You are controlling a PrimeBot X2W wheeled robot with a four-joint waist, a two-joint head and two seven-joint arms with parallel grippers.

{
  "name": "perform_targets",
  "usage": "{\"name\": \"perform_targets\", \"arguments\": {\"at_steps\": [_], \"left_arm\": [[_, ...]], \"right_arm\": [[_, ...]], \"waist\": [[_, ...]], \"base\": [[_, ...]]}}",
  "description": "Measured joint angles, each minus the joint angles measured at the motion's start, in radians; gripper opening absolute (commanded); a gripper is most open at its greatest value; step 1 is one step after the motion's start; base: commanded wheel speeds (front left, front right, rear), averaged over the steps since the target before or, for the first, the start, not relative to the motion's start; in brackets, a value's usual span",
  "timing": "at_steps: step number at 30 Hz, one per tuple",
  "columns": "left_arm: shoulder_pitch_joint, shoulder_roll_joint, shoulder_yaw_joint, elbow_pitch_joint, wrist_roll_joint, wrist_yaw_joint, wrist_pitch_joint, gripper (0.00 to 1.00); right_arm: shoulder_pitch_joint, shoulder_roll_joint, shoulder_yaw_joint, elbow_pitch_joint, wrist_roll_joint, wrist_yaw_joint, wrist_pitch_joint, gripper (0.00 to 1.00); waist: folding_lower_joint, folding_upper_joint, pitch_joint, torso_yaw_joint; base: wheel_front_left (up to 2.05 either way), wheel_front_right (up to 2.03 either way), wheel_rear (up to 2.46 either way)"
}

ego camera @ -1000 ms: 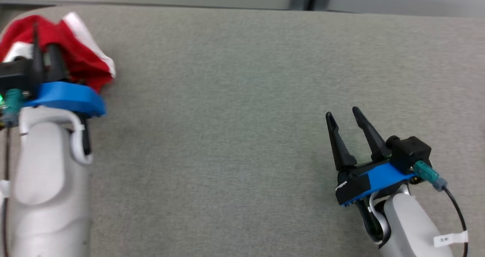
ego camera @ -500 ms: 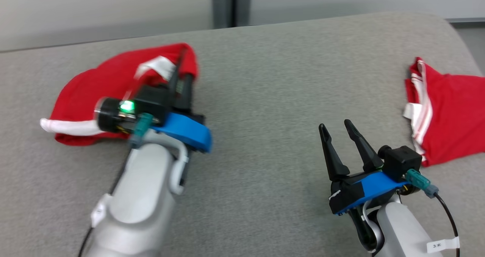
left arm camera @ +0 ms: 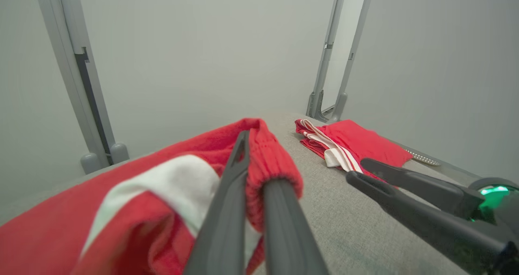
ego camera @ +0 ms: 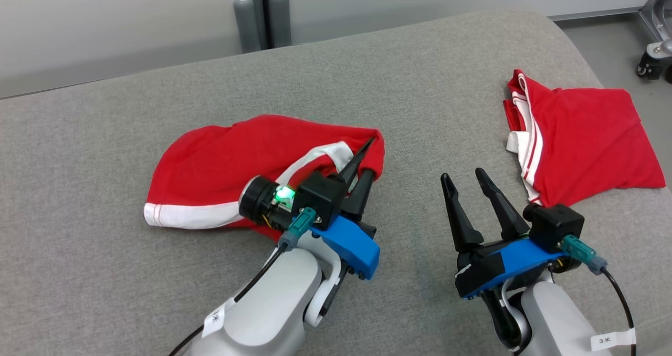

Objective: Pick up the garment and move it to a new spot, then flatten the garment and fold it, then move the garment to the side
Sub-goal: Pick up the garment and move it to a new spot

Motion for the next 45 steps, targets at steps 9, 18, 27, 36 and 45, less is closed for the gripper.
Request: {"name": "perform_targets", "arguments": {"at_steps": [9,18,27,36,45], "left_arm": [[0.089,0.001,0.116,0.063,-0.011,0.058,0.000,1.00],[0.327,0.033,0.411,0.014,0.059,0.070,0.000,1.00],[0.516,0.011,0.596,-0.014,0.123,0.038,0.000,1.00],[0.602,0.002,0.645,-0.039,0.197,-0.007,0.000,1.00],[0.614,0.001,0.619,-0.065,0.175,0.005,0.000,1.00]], "right_arm": [[0.017,0.000,-0.019,0.010,-0.002,0.000,0.000,1.00],[0.068,0.001,-0.040,0.026,-0.014,0.000,0.000,1.00],[0.113,0.002,-0.034,0.044,-0.020,0.000,0.000,1.00],[0.126,0.001,-0.017,0.052,-0.019,0.000,0.000,1.00],[0.131,0.001,0.006,0.058,-0.020,0.000,0.000,1.00]], "waist": [[0.0000,0.0000,-0.047,0.050],[-0.0001,-0.0001,-0.136,0.127],[-0.0002,-0.0002,-0.203,0.181],[0.0000,-0.0002,-0.222,0.189],[0.0000,-0.0002,-0.222,0.188]], "base": [[0.00,0.00,0.00],[0.00,0.00,0.00],[0.00,0.00,0.00],[0.00,0.00,0.00],[0.00,0.00,0.00]]}}
